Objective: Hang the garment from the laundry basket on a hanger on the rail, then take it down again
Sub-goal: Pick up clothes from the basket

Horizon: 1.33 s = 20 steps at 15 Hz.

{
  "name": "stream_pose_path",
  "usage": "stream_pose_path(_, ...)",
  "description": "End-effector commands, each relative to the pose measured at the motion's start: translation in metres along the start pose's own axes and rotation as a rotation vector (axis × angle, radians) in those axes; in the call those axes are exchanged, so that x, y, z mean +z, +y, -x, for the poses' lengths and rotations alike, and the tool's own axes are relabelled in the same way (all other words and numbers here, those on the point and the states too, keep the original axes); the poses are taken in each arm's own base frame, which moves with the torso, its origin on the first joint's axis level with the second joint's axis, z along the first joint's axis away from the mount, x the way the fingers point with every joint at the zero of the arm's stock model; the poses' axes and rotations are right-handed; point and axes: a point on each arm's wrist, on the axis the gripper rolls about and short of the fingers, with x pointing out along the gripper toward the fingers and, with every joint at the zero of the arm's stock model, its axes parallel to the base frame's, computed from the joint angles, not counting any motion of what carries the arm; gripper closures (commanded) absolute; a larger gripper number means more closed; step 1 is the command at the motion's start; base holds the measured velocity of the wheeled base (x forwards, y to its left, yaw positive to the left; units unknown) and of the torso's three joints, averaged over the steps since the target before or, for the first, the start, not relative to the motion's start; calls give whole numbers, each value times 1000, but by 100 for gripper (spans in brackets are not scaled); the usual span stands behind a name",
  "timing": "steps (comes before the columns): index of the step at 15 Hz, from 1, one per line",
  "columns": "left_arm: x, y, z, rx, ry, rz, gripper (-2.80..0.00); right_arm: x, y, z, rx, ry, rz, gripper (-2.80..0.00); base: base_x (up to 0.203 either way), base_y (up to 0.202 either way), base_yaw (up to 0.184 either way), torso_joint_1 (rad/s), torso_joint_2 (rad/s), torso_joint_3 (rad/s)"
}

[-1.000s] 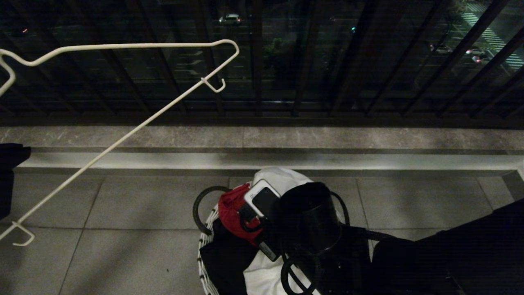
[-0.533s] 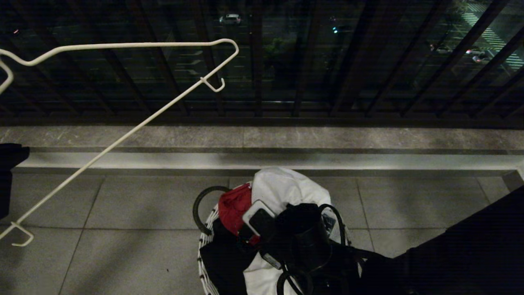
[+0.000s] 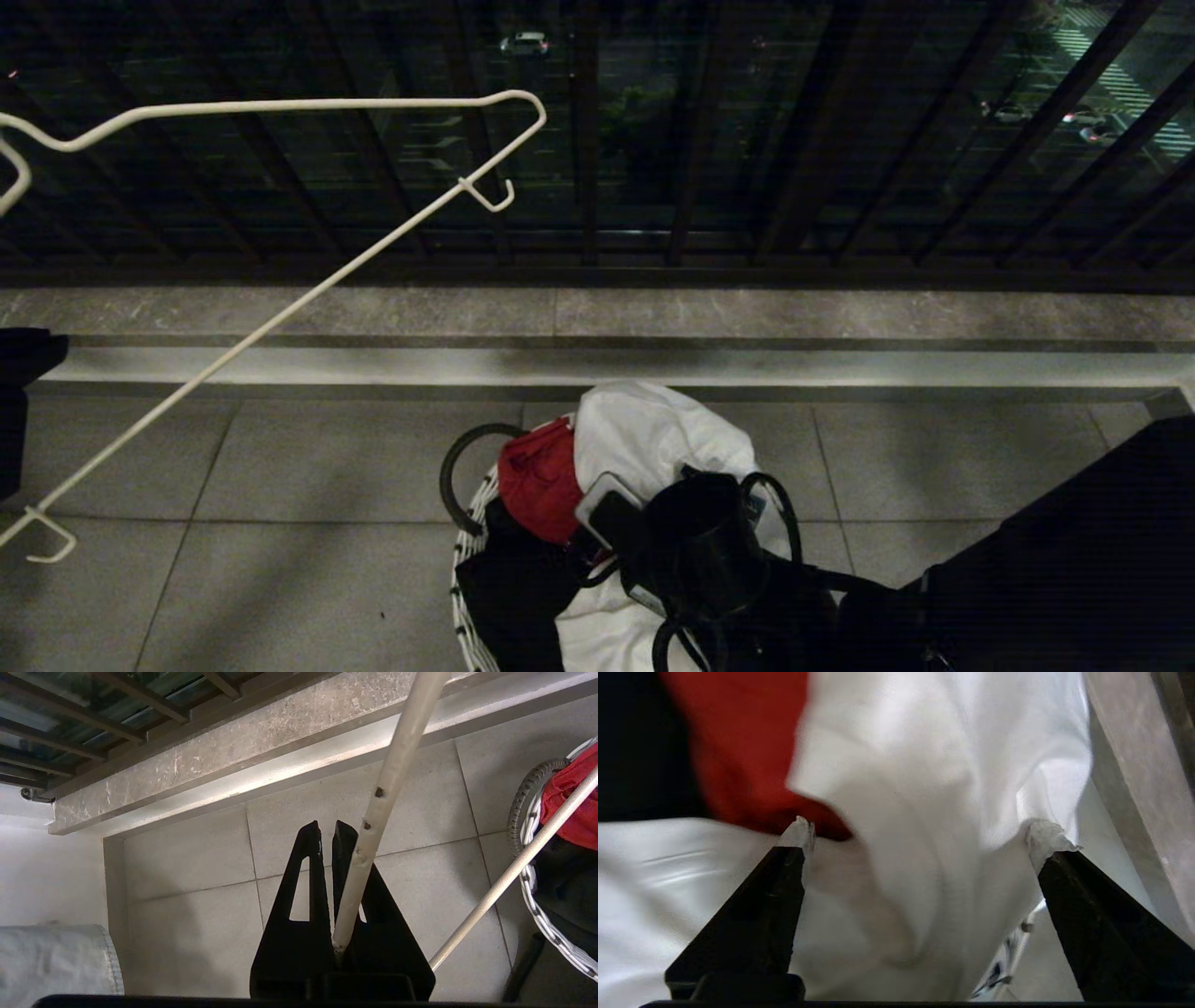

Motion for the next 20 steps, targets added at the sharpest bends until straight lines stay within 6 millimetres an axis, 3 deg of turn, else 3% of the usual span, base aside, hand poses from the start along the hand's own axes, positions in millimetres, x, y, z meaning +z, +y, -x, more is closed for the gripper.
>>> stream_pose_path(1,0,0,0,2,2,-2,0,-3,-4,-14,-33,25,-6,-280,0,0,0,0,0,0)
stream_pose_path(6,-1,0,0,0,3,-4,0,4,-12,-32,-79,25,-33,-280,0,0,0,0,0,0)
stream_pose_path(11,-1,0,0,-1,2,-3,0,34,-31,-37,-139,-55,-115,-280,0,0,0,0,0,0)
stream_pose_path(13,-1,0,1,0,0,-2,0,41,-31,-34,-150,-83,-133,-280,0,0,0,0,0,0)
stream_pose_path(16,-2,0,1,-2,3,-12,0,56,-20,-13,-113,-138,-131,-280,0,0,0,0,0,0)
stream_pose_path(20,-2,0,1,-2,3,-12,0,64,-21,-11,-127,-158,-150,-280,0,0,0,0,0,0)
